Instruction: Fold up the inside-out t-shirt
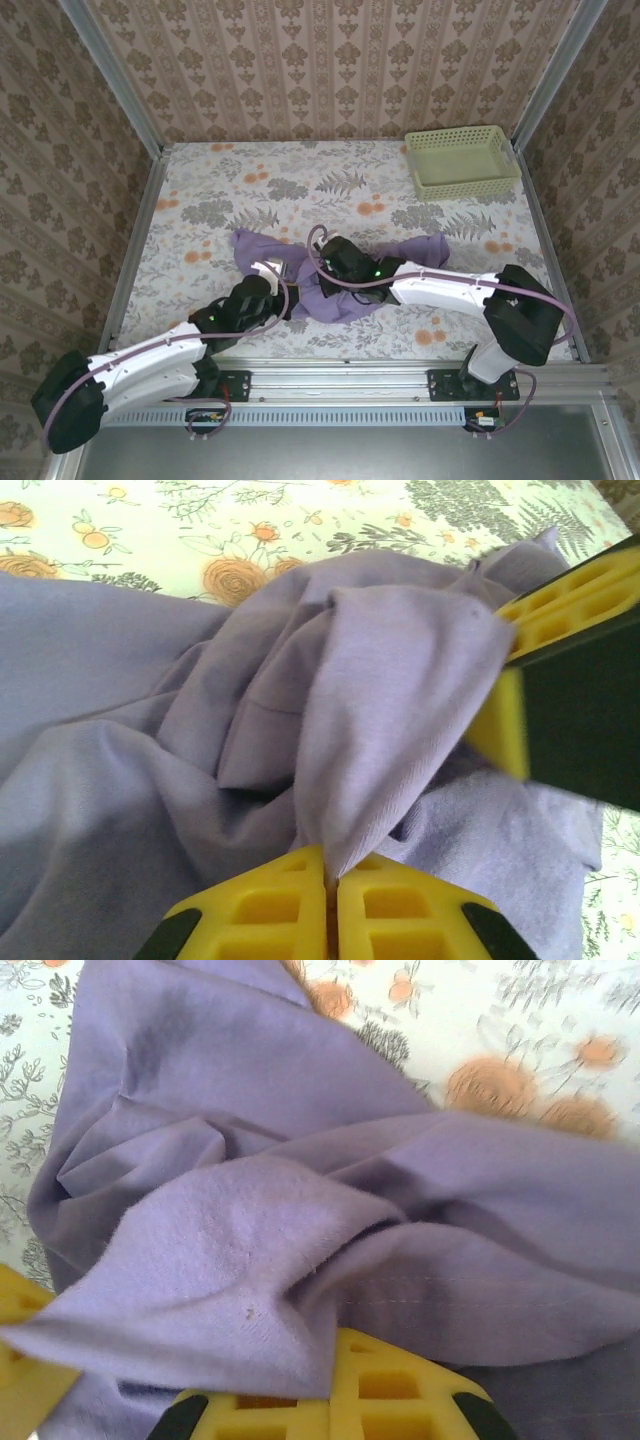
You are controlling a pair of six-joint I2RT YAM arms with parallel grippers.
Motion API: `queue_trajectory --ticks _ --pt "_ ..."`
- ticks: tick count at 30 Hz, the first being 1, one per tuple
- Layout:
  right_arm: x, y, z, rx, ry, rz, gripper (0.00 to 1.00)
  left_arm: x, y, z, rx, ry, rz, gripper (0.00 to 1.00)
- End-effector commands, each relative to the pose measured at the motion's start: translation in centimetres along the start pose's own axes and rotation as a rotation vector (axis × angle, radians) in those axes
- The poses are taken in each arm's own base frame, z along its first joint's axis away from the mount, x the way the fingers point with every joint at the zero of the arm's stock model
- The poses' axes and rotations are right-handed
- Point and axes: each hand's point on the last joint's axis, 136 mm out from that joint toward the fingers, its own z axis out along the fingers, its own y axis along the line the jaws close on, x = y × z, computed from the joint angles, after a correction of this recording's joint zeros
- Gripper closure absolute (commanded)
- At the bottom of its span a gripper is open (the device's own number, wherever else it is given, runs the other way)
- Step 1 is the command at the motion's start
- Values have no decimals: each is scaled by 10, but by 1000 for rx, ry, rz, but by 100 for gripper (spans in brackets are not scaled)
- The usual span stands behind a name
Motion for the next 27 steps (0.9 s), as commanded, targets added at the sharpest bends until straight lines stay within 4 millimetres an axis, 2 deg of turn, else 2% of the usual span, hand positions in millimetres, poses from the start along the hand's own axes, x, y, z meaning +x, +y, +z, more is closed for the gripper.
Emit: queue_trajectory --ticks 1,9,12,16,18,21,23,27 --pt "-33 -8 -25 59 -90 -25 100 4 12 -2 -47 17 -5 94" --pt "-57 1 -46 42 -75 -121 100 2 23 -3 -111 42 2 98" --pt "-65 4 -31 29 -62 -145 100 5 23 1 -119 61 7 100" --pt "-76 -5 10 25 -20 -122 100 6 19 5 -92 69 0 100" --pt "-78 -10 30 26 5 -114 95 7 18 6 -85 69 -6 100" --pt "-81 -16 44 47 31 -105 77 8 20 5 -96 73 -4 100" --pt "-84 -19 38 66 26 -95 66 9 24 5 -108 74 -6 100" --pt "-79 -9 18 -23 -5 -39 57 14 28 7 -113 72 -6 100"
